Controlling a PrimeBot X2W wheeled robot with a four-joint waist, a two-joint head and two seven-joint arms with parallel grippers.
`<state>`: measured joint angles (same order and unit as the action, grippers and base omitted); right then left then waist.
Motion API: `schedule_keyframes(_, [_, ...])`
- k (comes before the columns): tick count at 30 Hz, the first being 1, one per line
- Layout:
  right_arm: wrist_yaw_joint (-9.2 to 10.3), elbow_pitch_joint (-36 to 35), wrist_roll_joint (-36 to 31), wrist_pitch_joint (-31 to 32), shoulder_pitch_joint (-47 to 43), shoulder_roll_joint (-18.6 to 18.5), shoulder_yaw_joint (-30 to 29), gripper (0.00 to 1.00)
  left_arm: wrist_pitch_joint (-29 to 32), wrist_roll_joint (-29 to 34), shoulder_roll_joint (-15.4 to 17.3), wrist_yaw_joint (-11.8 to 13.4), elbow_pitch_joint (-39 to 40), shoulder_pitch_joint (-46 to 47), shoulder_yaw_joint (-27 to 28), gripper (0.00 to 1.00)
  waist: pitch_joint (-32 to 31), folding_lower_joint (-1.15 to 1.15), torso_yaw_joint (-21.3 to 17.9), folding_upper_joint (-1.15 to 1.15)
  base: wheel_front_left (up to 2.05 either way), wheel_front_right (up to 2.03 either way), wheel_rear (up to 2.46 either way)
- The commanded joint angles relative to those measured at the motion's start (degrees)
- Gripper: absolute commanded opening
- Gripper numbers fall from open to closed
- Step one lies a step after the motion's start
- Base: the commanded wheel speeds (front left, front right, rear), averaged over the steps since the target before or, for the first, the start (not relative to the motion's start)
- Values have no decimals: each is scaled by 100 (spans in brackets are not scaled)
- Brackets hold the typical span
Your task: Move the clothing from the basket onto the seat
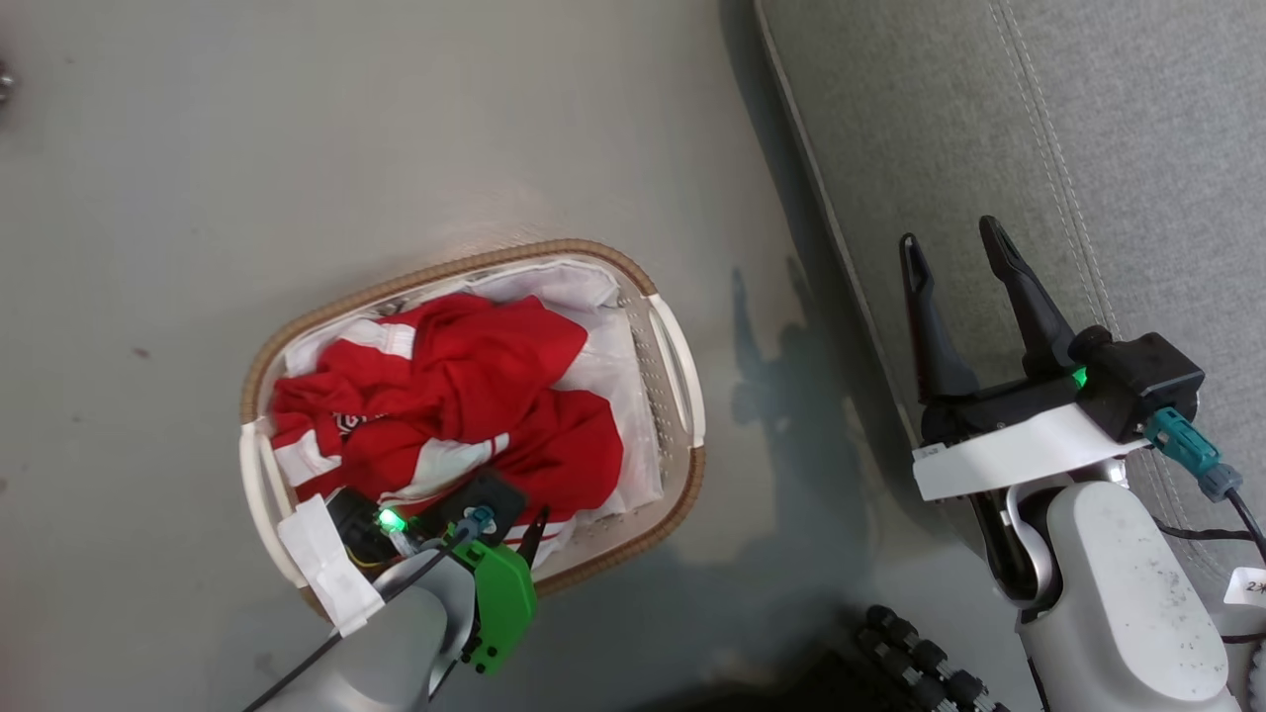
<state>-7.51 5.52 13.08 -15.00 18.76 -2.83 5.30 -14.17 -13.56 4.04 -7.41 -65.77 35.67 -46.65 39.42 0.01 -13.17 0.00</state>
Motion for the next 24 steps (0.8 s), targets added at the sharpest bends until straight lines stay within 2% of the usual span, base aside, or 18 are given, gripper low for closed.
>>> schedule_keyframes(1, [4, -21, 55, -28, 94, -11, 30, 100, -9, -57, 69, -10, -68, 165, -36, 100, 354, -1, -329, 0, 0, 0, 0])
schedule_keyframes(10, [4, -46, 200, -28, 107, -13, 174, 100, 30, -374, 185, -11, -464, 335, -91, 100, 570, -1, -492, 0, 0, 0, 0])
schedule_keyframes(11, [4, -41, 205, -28, 109, -13, 183, 100, 30, -393, 189, -11, -486, 343, -101, 97, 576, -1, -496, 0, 0, 0, 0])
schedule_keyframes(12, [4, -32, 208, -28, 109, -13, 196, 100, 25, -420, 192, -11, -509, 353, -108, 62, 578, -1, -500, 0, 0, 0, 0])
schedule_keyframes(16, [4, 14, 216, -28, 117, -12, 241, 100, 32, -551, 168, -11, -581, 343, -137, 16, 535, -1, -471, 0, 0, 0, 0])
schedule_keyframes(17, [4, 22, 214, -28, 122, -13, 249, 100, 37, -568, 158, -11, -585, 332, -157, 0, 520, -1, -462, 0, 0, 0, 0])
schedule_keyframes(24, [4, 78, 88, -28, 80, -15, 222, 100, -67, -694, 116, -11, -399, 240, -334, 0, 223, -1, -273, 0, 0, 0, 0])
